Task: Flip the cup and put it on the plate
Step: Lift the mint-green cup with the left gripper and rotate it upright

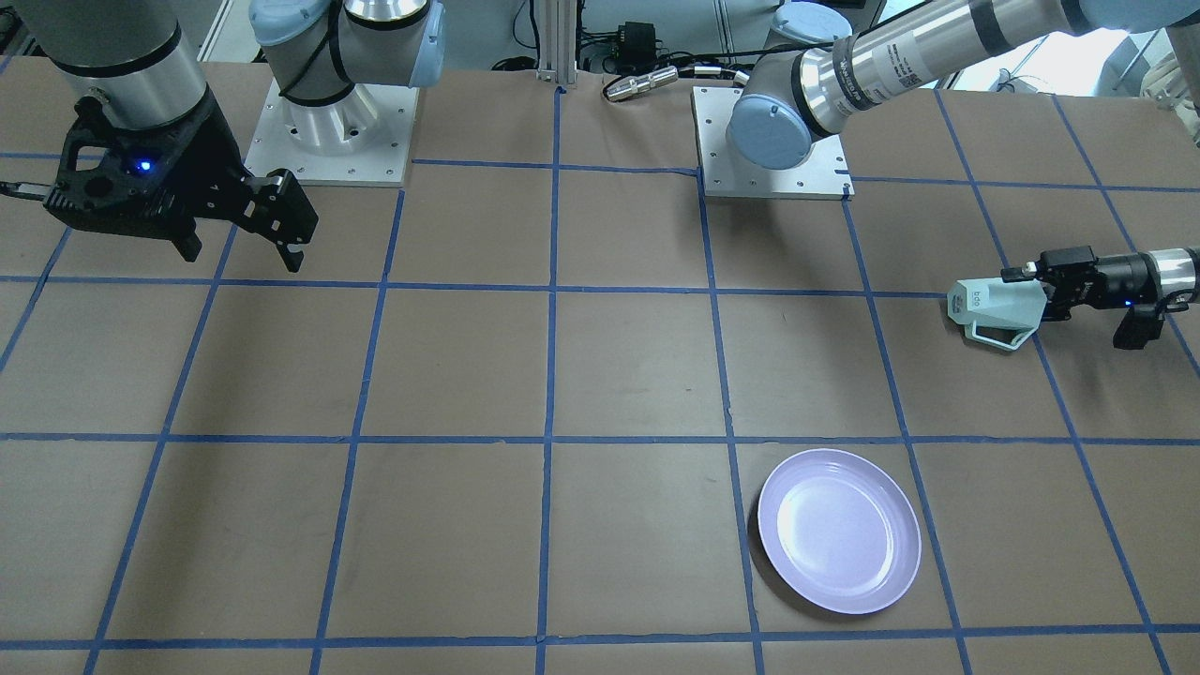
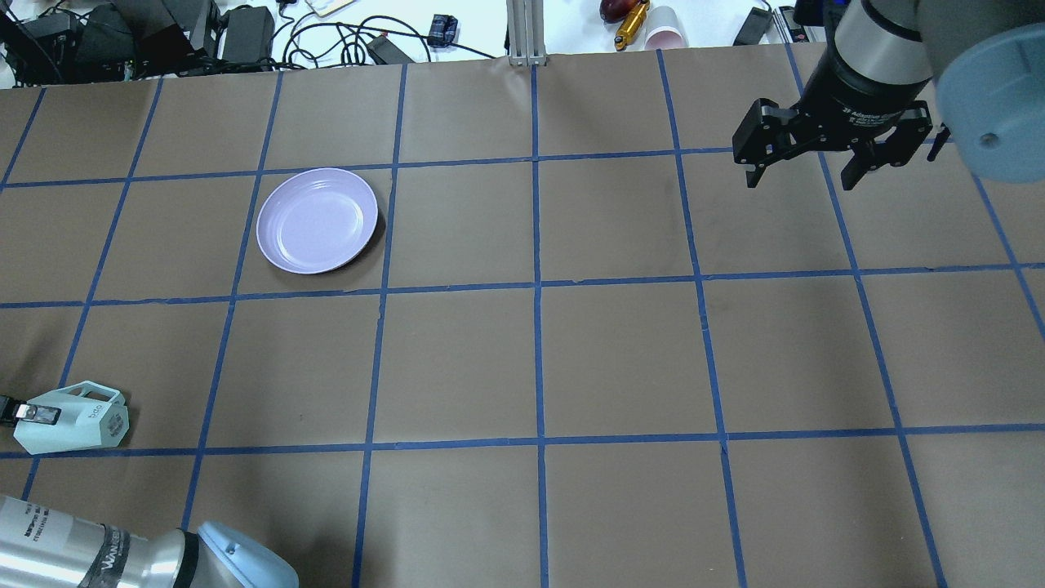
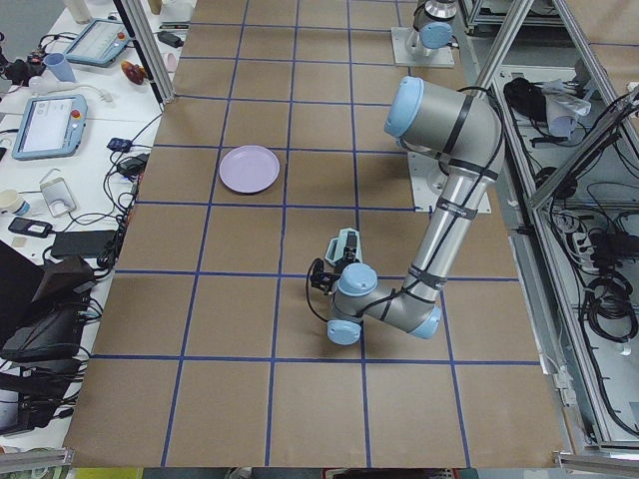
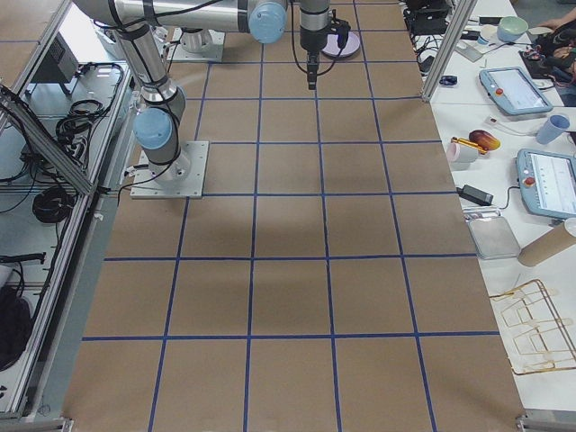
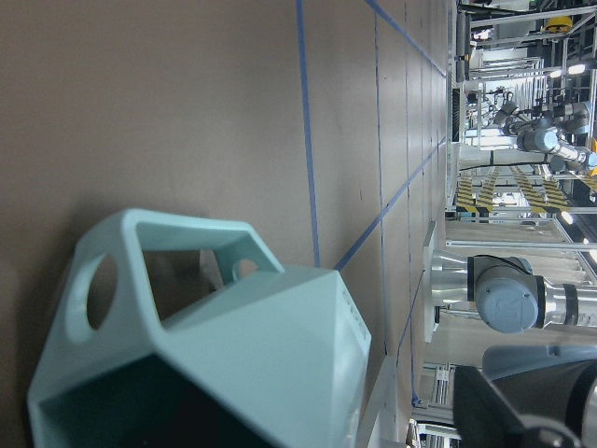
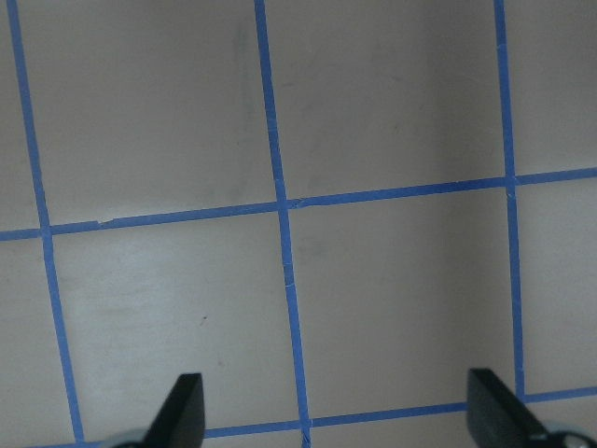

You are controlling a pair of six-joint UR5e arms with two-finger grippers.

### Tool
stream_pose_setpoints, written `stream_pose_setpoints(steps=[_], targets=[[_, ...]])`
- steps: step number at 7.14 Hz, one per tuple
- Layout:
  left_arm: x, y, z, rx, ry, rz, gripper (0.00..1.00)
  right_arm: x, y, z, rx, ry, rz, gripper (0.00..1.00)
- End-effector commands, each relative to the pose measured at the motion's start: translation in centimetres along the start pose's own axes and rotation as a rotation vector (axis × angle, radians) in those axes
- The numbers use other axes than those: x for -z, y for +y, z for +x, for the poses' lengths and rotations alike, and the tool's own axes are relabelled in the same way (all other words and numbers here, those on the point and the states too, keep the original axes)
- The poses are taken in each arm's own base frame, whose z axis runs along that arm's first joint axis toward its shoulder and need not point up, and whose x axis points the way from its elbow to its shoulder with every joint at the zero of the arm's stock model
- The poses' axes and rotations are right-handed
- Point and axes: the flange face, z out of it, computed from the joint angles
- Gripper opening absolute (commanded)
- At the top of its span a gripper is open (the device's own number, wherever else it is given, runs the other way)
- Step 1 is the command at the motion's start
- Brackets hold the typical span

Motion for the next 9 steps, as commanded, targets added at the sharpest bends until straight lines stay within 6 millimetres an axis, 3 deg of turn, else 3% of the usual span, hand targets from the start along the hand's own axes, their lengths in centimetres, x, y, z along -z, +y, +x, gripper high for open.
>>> stream_pose_setpoints(steps=[1, 2, 9], targets=[[-0.1, -0.1, 0.0, -0.004, 0.003, 0.015, 0.04, 0.0, 0.0, 0.0, 0.0, 0.0, 0.001, 1.0], [-0.2, -0.1, 0.0, -0.004, 0.008, 0.014, 0.0, 0.0, 0.0, 0.0, 0.0, 0.0, 0.001, 1.0], [0.2, -0.4, 1.1, 0.01, -0.003, 0.044, 0.0, 0.0, 0.0, 0.0, 0.0, -0.001, -0.001, 1.0]])
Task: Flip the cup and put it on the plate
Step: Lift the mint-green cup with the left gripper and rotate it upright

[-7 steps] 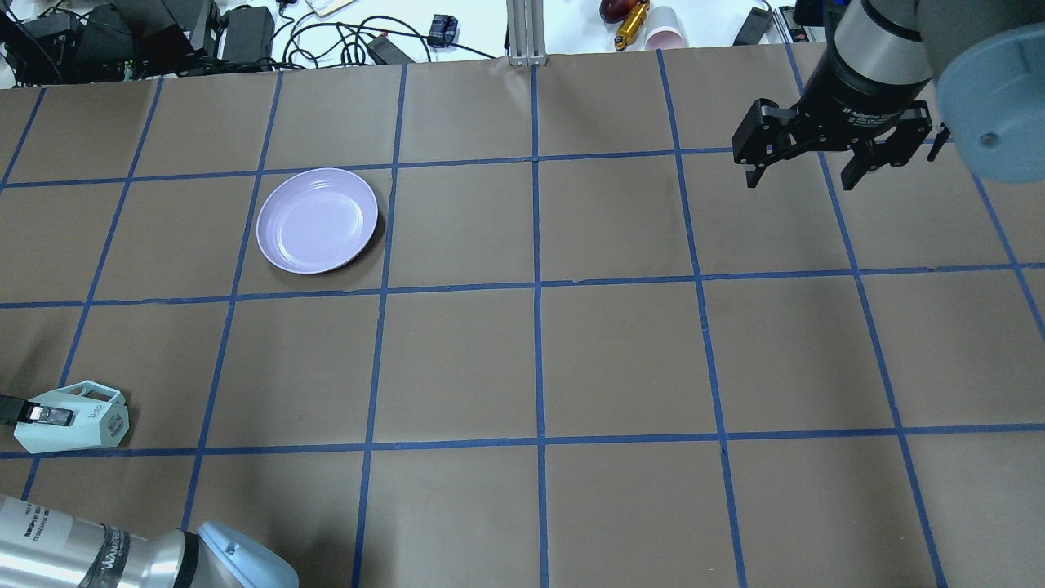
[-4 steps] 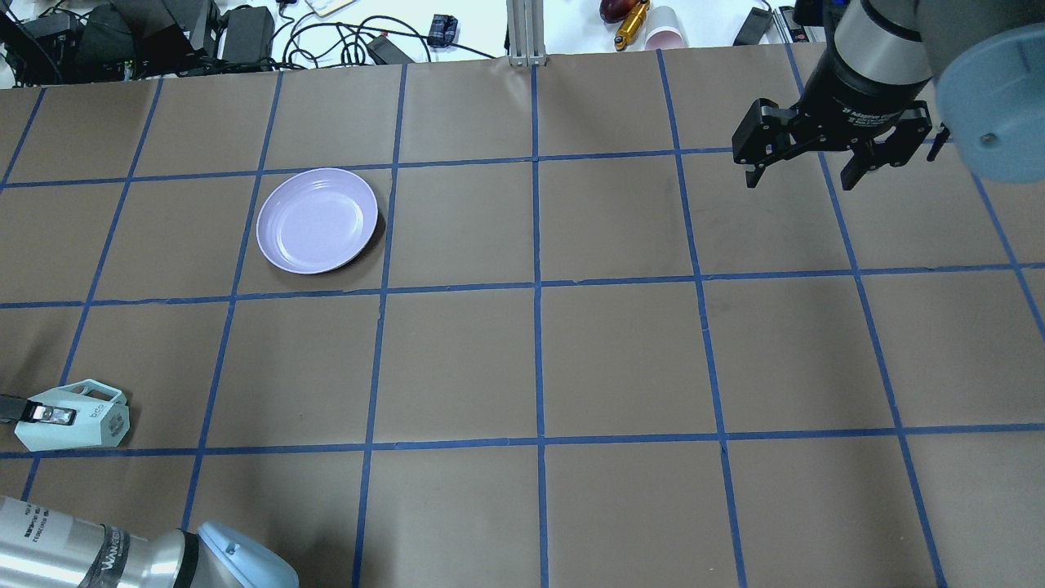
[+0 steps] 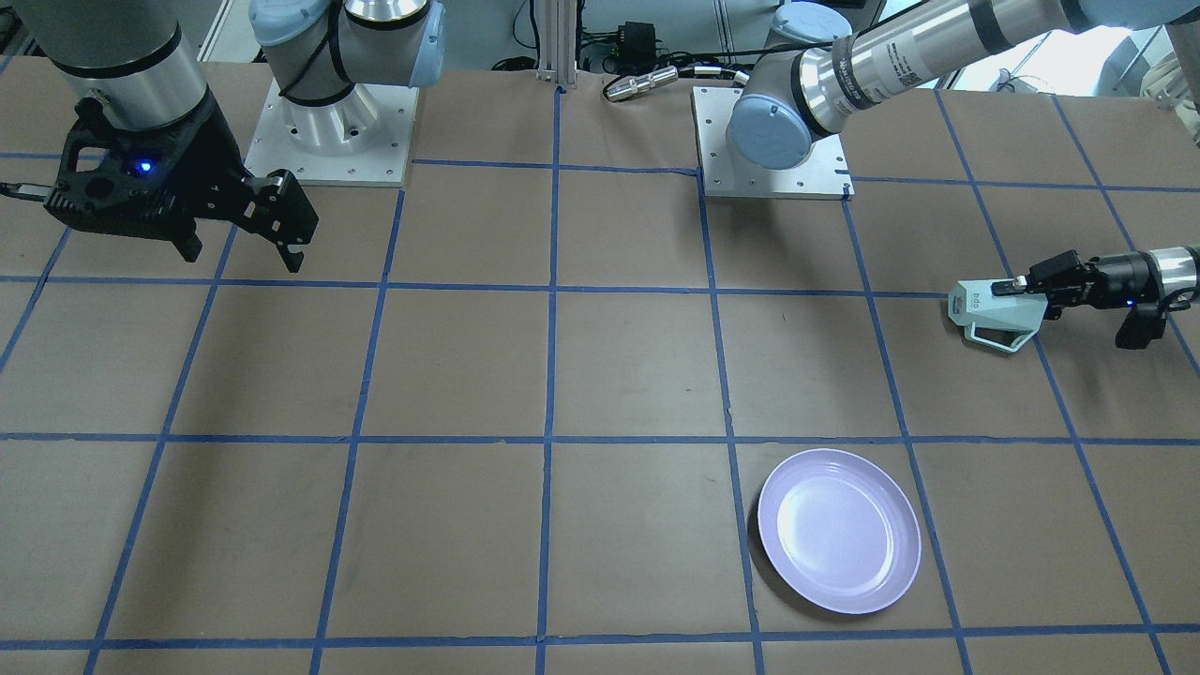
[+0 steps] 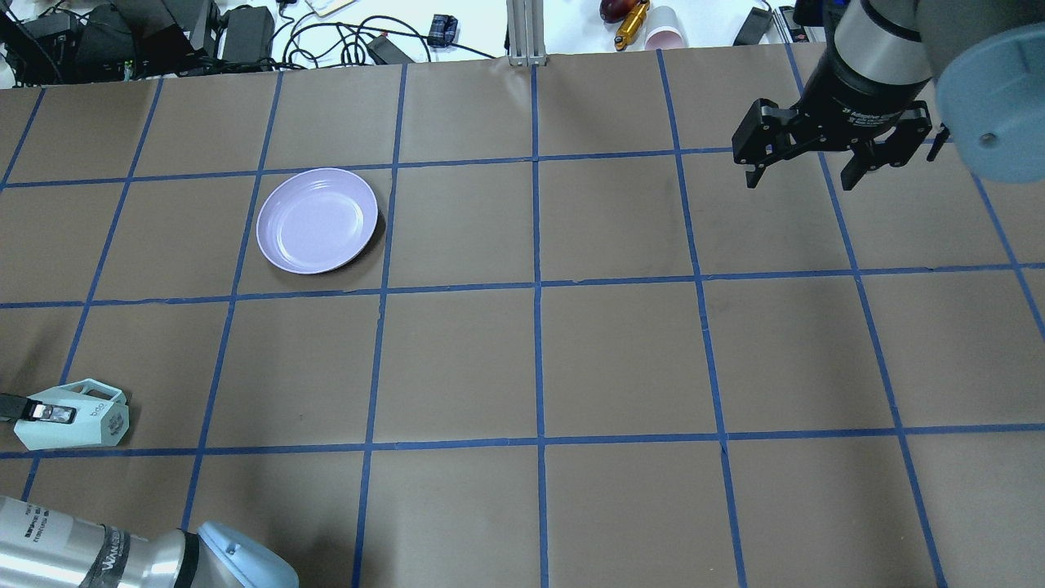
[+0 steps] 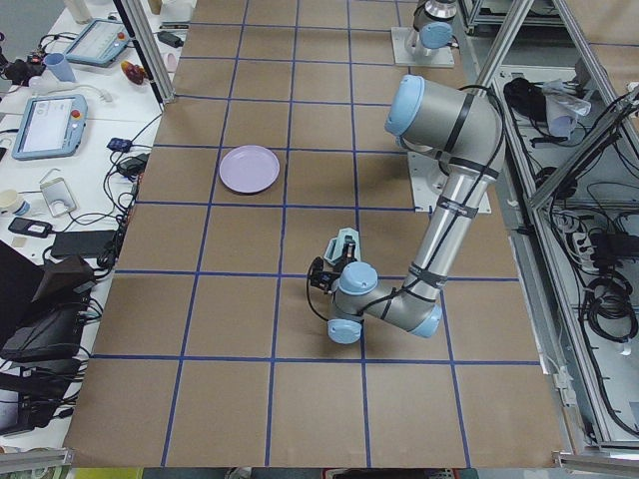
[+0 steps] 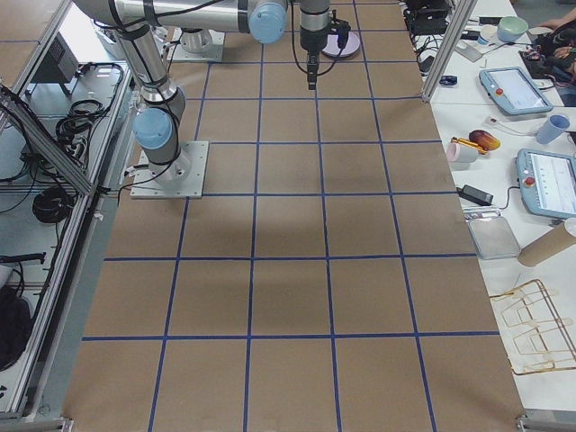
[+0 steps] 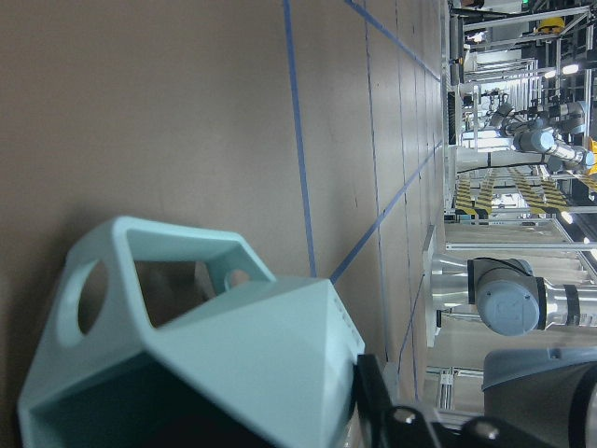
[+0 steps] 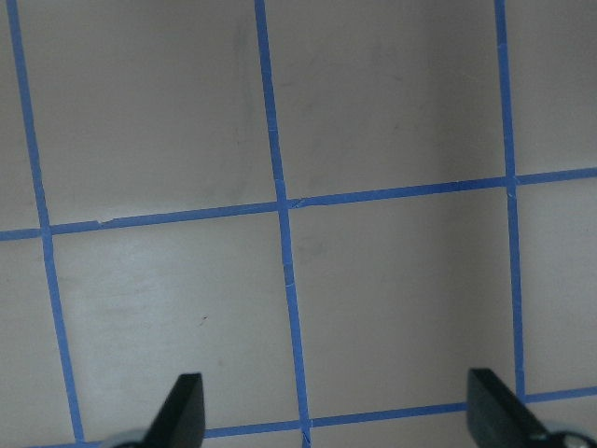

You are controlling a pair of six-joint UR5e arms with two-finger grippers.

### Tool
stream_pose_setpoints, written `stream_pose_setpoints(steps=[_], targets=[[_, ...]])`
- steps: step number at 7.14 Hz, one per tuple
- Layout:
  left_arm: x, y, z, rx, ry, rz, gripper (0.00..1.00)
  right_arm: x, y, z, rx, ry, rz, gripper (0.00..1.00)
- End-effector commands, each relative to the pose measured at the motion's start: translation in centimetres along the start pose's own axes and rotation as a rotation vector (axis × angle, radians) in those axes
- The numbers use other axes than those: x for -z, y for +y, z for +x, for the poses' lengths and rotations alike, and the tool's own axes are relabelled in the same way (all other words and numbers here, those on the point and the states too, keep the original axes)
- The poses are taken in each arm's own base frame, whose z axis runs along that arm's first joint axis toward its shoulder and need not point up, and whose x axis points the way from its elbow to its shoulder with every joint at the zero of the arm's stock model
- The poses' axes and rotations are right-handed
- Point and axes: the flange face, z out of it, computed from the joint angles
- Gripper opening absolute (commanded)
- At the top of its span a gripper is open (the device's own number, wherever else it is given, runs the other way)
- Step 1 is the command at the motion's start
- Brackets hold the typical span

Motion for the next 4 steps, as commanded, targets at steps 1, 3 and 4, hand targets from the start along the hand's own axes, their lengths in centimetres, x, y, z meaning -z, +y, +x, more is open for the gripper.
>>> stream_pose_setpoints(steps=[1, 3, 4], targets=[[0.5, -0.3, 1.1, 0.009, -0.017, 0.023, 0.0, 0.0, 0.0, 0.0, 0.0, -0.001, 0.0, 1.0], [0.8, -0.8, 2.3, 0.02, -0.035, 0.041, 0.0, 0.0, 0.0, 0.0, 0.0, 0.0, 0.0, 1.0], [0.9, -1.0, 3.1, 0.02, -0.036, 0.052, 0.0, 0.0, 0.0, 0.0, 0.0, 0.0, 0.0, 1.0]])
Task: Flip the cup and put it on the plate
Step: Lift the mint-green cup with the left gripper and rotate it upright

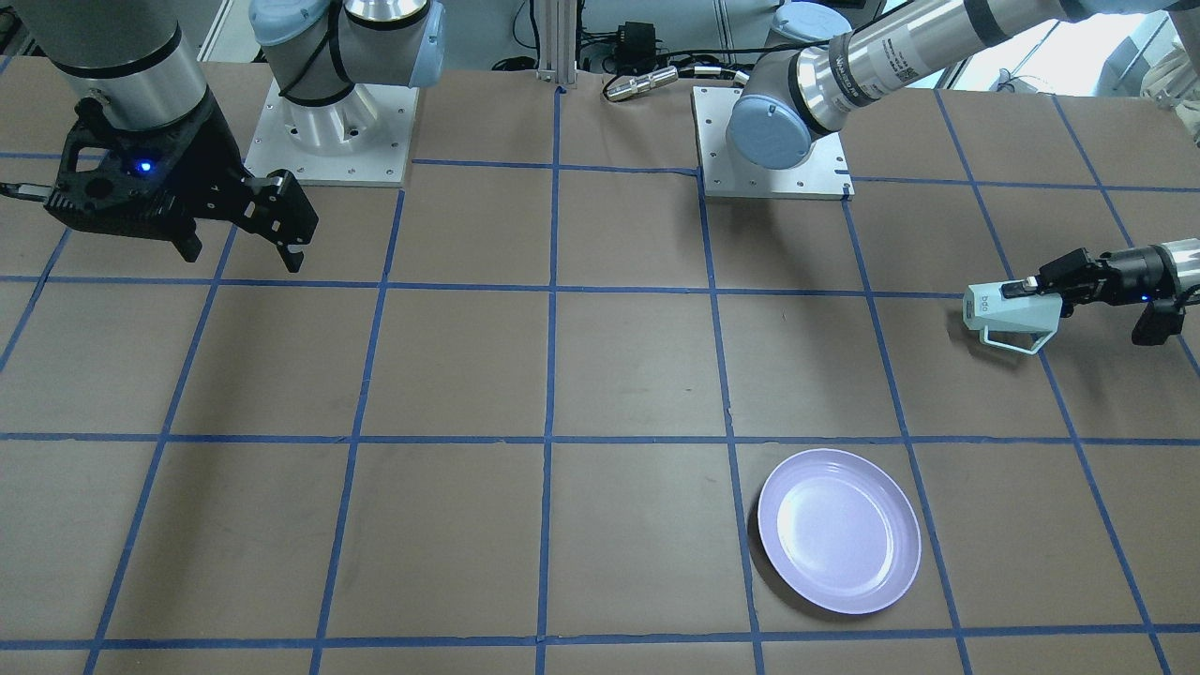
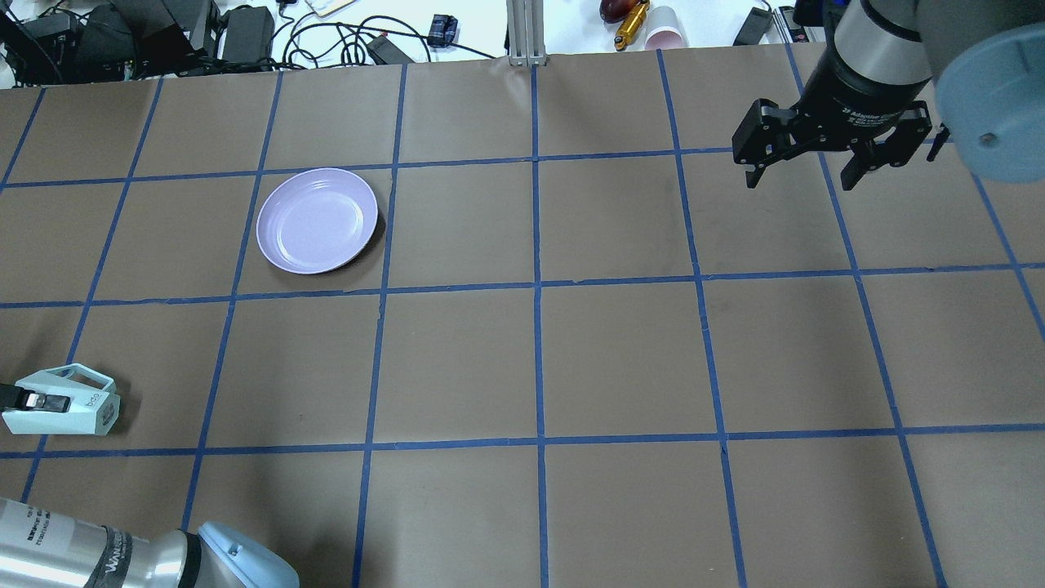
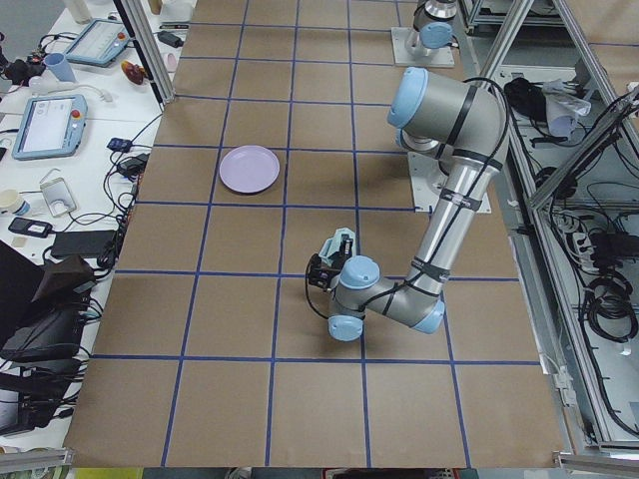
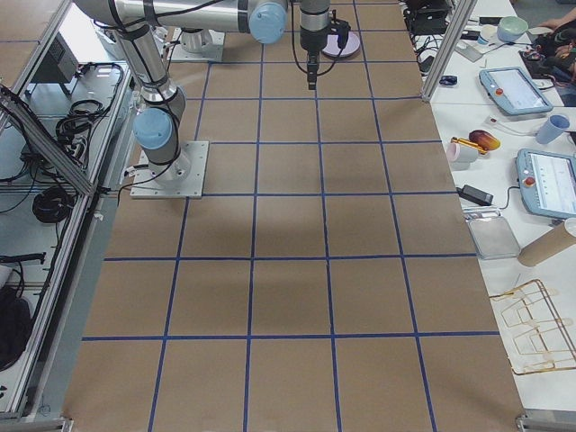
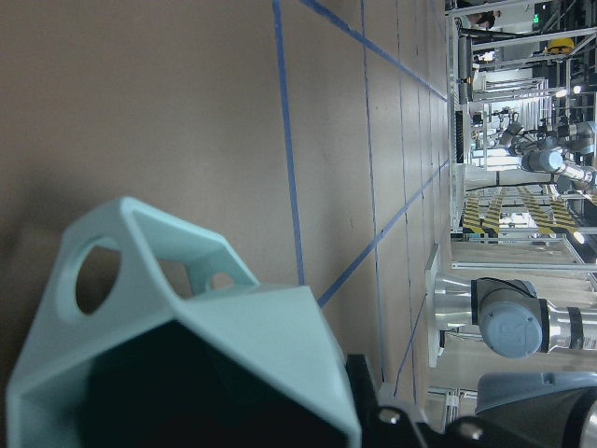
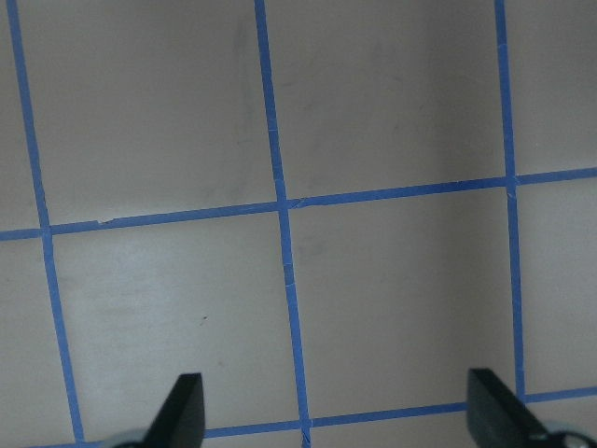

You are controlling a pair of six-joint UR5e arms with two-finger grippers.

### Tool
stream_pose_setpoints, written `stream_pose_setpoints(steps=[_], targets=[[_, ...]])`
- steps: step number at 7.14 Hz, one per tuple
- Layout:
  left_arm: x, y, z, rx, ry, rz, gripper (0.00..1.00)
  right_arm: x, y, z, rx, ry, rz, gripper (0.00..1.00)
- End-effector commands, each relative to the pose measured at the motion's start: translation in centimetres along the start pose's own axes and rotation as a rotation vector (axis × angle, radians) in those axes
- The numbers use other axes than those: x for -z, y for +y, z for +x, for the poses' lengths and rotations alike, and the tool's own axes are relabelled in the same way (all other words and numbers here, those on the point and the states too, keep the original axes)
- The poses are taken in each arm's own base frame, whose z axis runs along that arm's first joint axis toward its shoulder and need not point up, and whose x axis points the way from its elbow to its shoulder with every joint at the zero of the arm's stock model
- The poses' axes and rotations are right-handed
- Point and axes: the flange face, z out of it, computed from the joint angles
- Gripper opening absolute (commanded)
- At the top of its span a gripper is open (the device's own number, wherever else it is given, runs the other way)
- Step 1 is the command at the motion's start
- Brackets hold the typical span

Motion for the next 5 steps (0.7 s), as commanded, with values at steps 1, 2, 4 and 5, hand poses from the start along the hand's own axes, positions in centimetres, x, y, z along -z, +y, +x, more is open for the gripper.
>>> stream_pose_setpoints(steps=[1, 2, 4, 5], targets=[[0.38, -0.38, 1.49, 0.014, -0.013, 0.017, 0.0, 0.0, 0.0, 0.0, 0.0, 0.0, 0.0, 1.0], [0.32, -0.36, 1.47, 0.014, -0.012, 0.017, 0.0, 0.0, 0.0, 0.0, 0.0, 0.0, 0.0, 1.0], [0.45, -0.38, 1.64, 0.014, -0.017, 0.016, 0.0, 0.0, 0.0, 0.0, 0.0, 0.0, 0.0, 1.0], [0.32, -0.71, 2.16, 0.015, -0.023, 0.01, 0.0, 0.0, 0.0, 0.0, 0.0, 0.0, 0.0, 1.0]])
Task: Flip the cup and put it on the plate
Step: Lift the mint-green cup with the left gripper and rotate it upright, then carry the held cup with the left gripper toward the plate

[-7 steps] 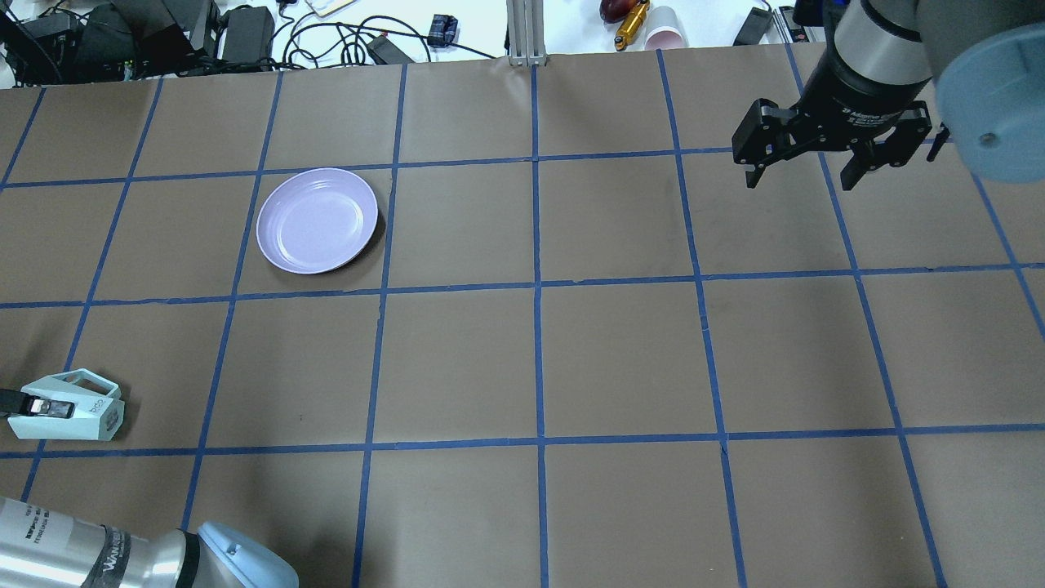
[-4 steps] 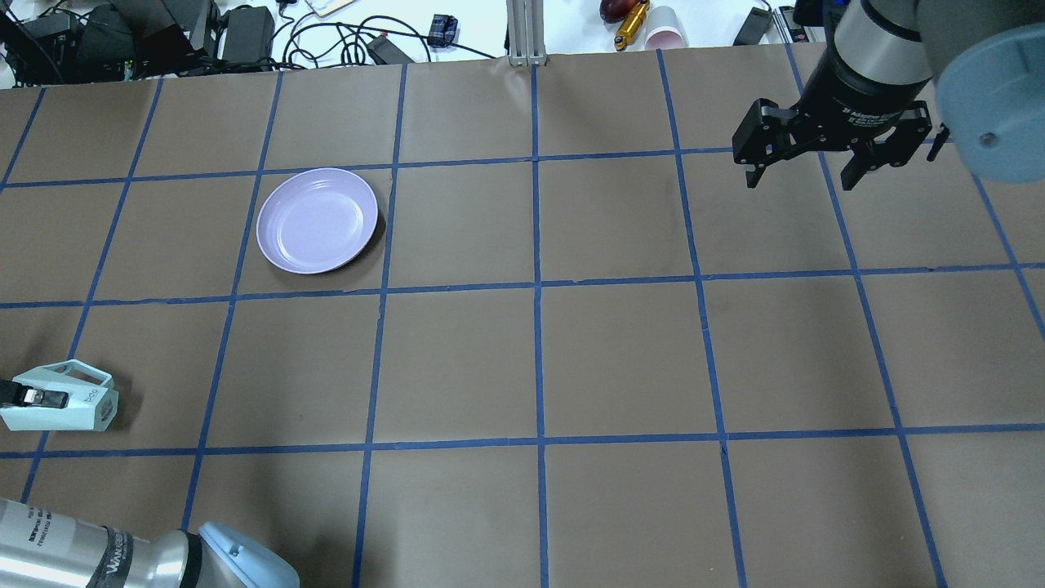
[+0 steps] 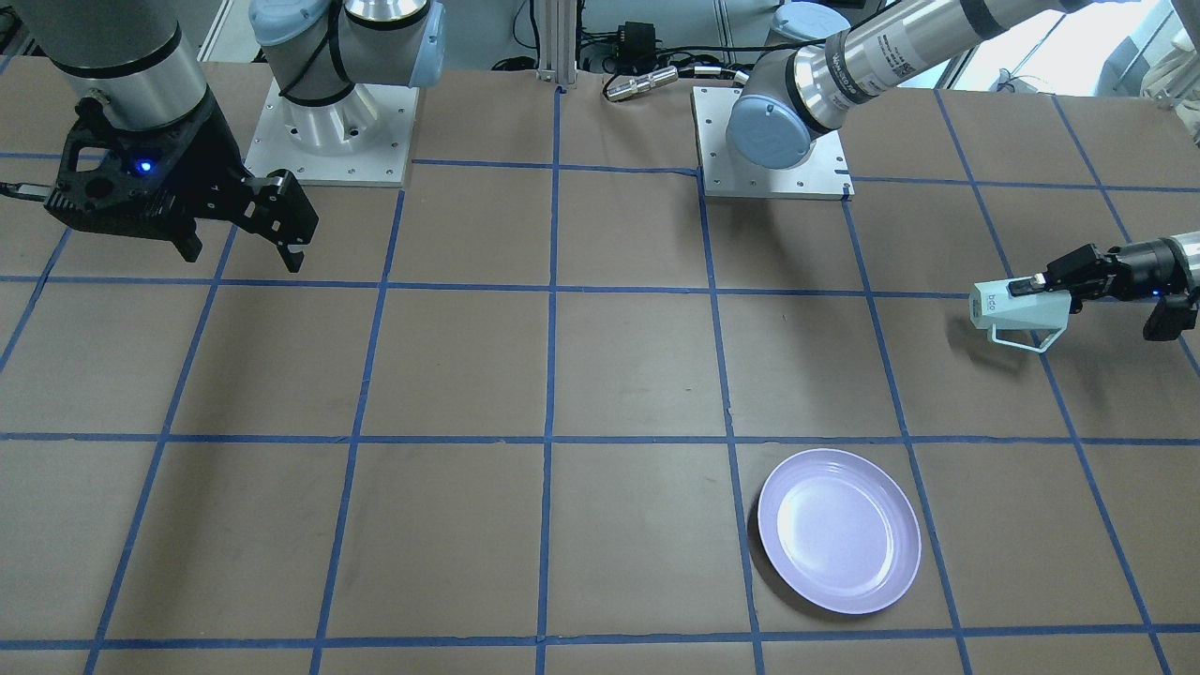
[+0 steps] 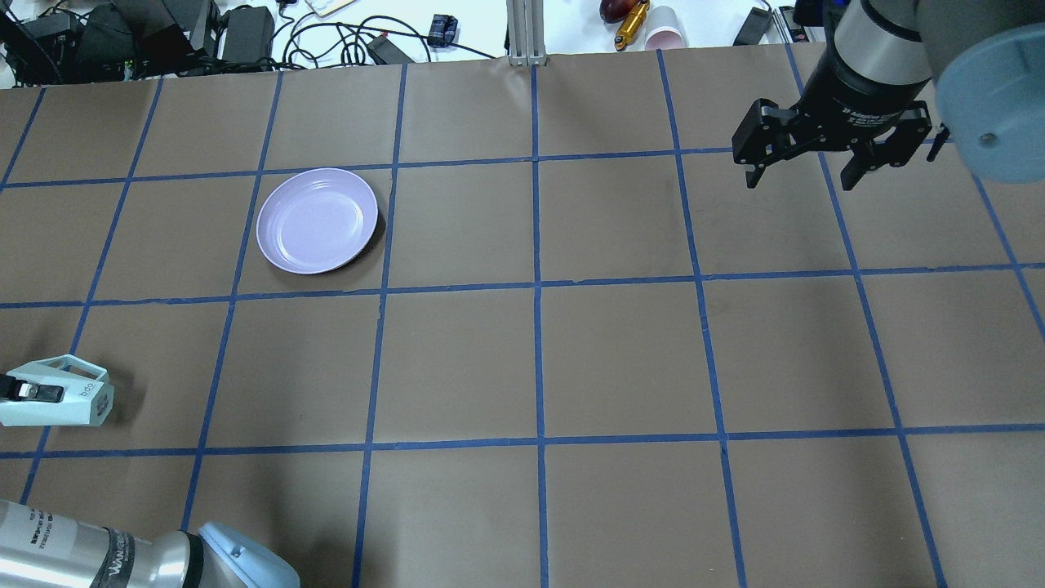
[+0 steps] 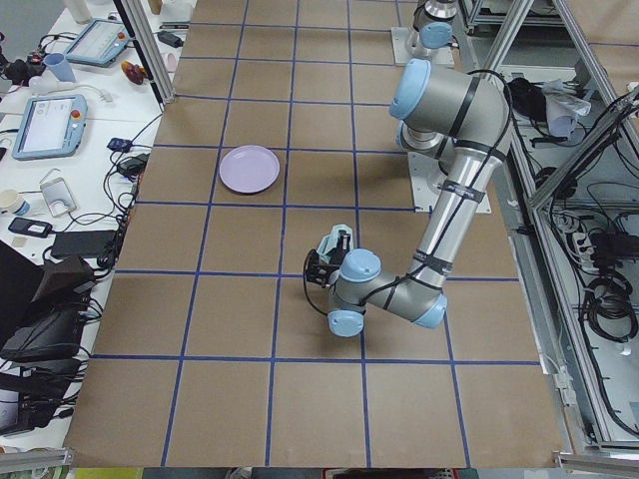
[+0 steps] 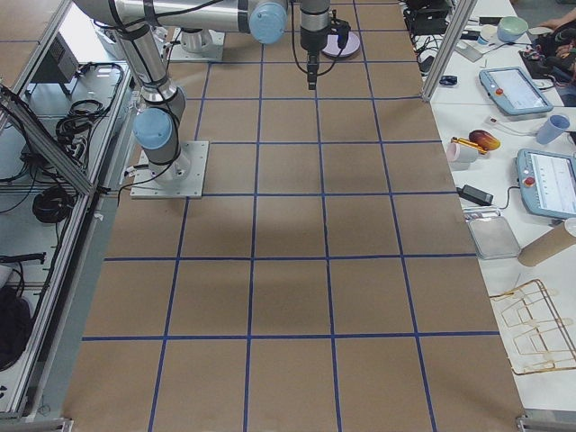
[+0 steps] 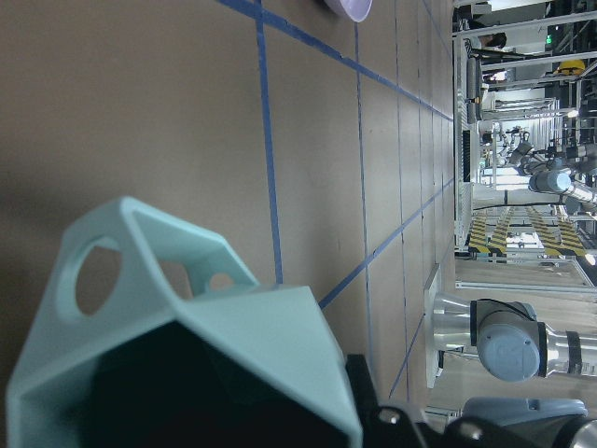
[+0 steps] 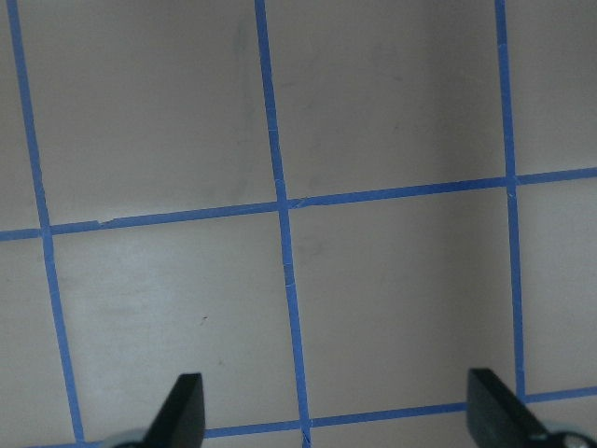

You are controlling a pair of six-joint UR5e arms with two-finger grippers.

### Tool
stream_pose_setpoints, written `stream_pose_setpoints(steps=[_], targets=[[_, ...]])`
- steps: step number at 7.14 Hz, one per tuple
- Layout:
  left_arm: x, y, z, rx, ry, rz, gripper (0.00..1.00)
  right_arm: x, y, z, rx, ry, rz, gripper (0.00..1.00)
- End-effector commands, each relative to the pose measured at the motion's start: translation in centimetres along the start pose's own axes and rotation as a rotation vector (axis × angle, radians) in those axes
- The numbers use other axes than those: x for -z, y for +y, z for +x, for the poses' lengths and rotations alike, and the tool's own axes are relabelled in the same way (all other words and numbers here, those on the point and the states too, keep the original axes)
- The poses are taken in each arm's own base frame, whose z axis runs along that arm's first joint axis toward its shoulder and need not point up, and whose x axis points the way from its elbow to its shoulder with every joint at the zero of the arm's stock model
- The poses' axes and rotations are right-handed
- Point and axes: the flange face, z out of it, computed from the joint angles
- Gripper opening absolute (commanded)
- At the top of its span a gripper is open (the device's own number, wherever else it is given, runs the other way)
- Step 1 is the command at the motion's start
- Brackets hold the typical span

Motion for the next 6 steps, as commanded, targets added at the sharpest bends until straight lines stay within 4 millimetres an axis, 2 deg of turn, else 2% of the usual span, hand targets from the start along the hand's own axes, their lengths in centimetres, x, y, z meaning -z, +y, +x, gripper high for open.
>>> stream_pose_setpoints(steps=[1, 3, 4, 5, 6], targets=[[-0.4, -1.3, 1.8, -0.009, -0.026, -0.027, 0.0, 0.1, 0.0, 0.0, 0.0, 0.0, 0.001, 1.0], [-0.4, -2.5, 4.6, 0.01, -0.07, -0.037, 0.0, 0.1, 0.0, 0.0, 0.0, -0.001, 0.001, 1.0], [-0.8, -3.8, 6.7, 0.006, -0.105, -0.058, 0.0, 0.0, 0.0, -0.1, 0.002, 0.0, 0.0, 1.0], [-2.0, -5.7, 8.9, -0.022, -0.136, -0.088, 0.0, 0.0, 0.0, 0.0, 0.0, 0.0, 0.0, 1.0], [-3.1, -7.7, 10.5, 0.029, -0.159, -0.065, 0.0, 0.0, 0.0, 0.0, 0.0, -0.001, 0.0, 1.0]])
